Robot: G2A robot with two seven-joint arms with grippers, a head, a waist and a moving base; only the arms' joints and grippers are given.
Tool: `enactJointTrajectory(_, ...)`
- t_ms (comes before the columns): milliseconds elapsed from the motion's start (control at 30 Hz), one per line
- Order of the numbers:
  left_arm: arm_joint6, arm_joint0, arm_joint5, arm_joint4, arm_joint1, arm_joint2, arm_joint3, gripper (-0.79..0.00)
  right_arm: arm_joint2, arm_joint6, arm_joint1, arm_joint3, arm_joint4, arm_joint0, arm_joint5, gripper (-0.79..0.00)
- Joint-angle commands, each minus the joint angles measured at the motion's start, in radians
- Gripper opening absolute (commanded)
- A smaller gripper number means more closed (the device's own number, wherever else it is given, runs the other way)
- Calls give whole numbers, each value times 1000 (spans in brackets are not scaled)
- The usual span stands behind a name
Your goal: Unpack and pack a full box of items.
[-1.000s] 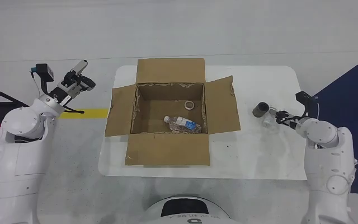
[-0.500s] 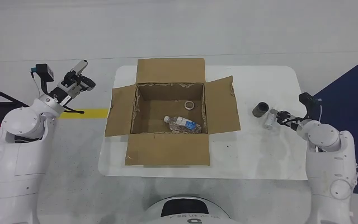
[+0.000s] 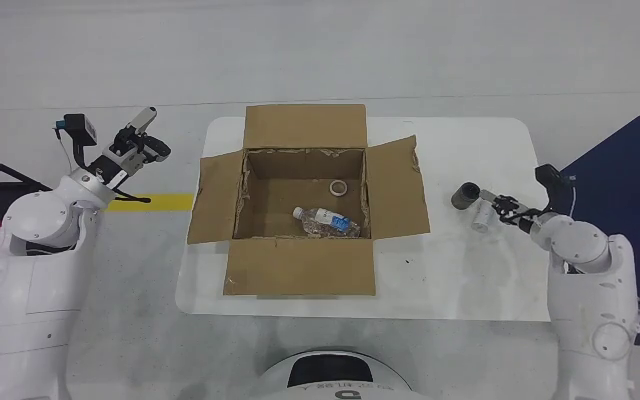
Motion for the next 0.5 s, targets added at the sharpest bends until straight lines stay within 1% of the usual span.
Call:
enactJointTrajectory(0, 0, 0, 0, 0, 0, 0, 0, 0, 4, -8, 2, 2, 9, 1, 1, 0)
enactJointTrajectory(133, 0, 0, 0, 0, 0, 0, 0, 0, 10, -33, 4, -5, 32, 0, 1, 0)
enactJointTrajectory(233, 0, 0, 0, 0, 0, 0, 0, 0, 28, -80, 5, -42, 80, -10, -26, 0)
enactJointTrajectory(300, 0, 0, 0, 0, 0, 0, 0, 0, 39, -112, 4, -102, 108, -31, -51, 0)
enactJointTrajectory(467, 0, 0, 0, 0, 0, 0, 0, 0, 35, -171, 0, -351, 185, -106, -135, 0)
